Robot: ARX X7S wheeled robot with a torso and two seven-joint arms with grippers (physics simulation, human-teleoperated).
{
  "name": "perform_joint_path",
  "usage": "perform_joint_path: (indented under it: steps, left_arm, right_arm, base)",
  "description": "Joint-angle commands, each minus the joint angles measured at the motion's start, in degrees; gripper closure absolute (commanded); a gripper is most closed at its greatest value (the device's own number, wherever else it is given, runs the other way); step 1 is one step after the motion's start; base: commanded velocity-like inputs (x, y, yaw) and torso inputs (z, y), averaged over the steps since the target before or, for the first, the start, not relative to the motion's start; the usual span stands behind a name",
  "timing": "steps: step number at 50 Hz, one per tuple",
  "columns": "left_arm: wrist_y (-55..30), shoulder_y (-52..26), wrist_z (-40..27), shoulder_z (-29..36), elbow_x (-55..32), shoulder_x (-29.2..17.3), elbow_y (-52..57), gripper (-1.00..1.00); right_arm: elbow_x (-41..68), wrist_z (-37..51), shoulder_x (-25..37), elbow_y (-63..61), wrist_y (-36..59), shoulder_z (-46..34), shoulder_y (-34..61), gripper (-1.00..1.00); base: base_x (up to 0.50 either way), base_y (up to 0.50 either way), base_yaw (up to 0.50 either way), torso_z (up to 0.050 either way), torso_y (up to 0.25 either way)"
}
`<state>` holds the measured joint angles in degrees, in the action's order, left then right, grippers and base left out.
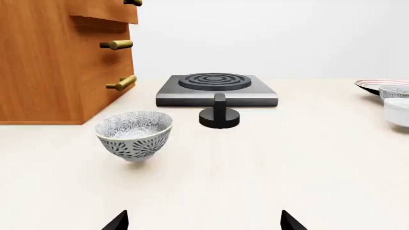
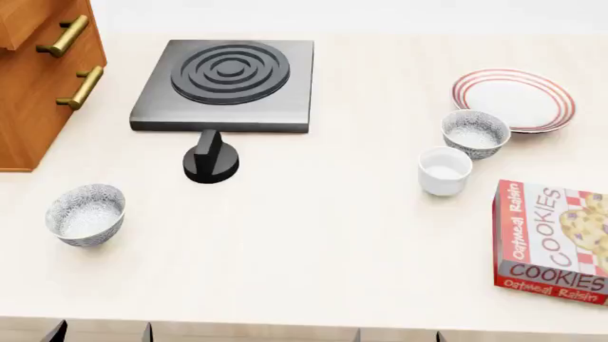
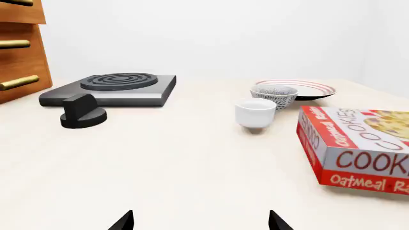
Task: Pick the akita bowl between the plate and the ramekin and place it on the plate.
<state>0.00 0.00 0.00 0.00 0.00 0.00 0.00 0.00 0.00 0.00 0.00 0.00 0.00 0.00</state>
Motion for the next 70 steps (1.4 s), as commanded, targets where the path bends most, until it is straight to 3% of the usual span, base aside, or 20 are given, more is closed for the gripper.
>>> perform_joint_path:
  steps: [1, 24, 38, 51, 52, 61, 70]
  left_arm:
    - [0.1, -0.1, -1.2, 0.9, -0.8, -1.0, -0.2, -1.00]
    - [-2.1, -0.4, -3.9, 3.6, -6.0, -3.8, 2.1, -1.00]
    - [-13.2, -7.3, -6.7, -1.9, -14.9, -5.5, 6.4, -1.00]
    - [-16.3, -16.1, -10.2, -8.0, -19.2, -7.5, 0.6, -1.00]
    - [-20.5, -17.5, -10.6, -9.5, -22.1, -7.8, 0.1, -1.00]
    - [-17.3, -20.0, -11.6, -11.0, -21.2, -9.0, -3.4, -1.00]
    - [-15.7, -20.5, -11.6, -11.5, -20.9, -9.9, -6.0, -1.00]
  right_arm:
    - [0.6, 1.2, 0.9, 0.1, 0.3, -1.4, 0.2, -1.00]
    - [2.6, 4.9, 3.8, 0.3, 1.2, -5.0, 0.7, -1.00]
    - [3.1, 6.5, 4.6, 0.2, 1.7, -6.0, 0.8, -1.00]
    - [3.9, 7.3, 5.5, 0.6, 1.0, -6.9, 0.9, -1.00]
    - [4.5, 6.9, 5.7, -0.3, 0.8, -7.0, 0.5, -1.00]
    - [4.9, 6.8, 6.6, -1.9, 2.9, -8.2, 0.7, -1.00]
    - [4.6, 8.8, 7.6, -11.8, 13.7, -9.0, 1.6, -1.00]
  base:
    - [0.00, 0.00, 0.00, 0.000, 0.000]
    - [0.00, 0.00, 0.00, 0.000, 0.000]
    - [0.00, 0.00, 0.00, 0.000, 0.000]
    - [0.00, 0.00, 0.00, 0.000, 0.000]
    - [0.00, 0.00, 0.00, 0.000, 0.000]
    - [0.00, 0.00, 0.00, 0.000, 0.000]
    - [0.00, 0.00, 0.00, 0.000, 0.000]
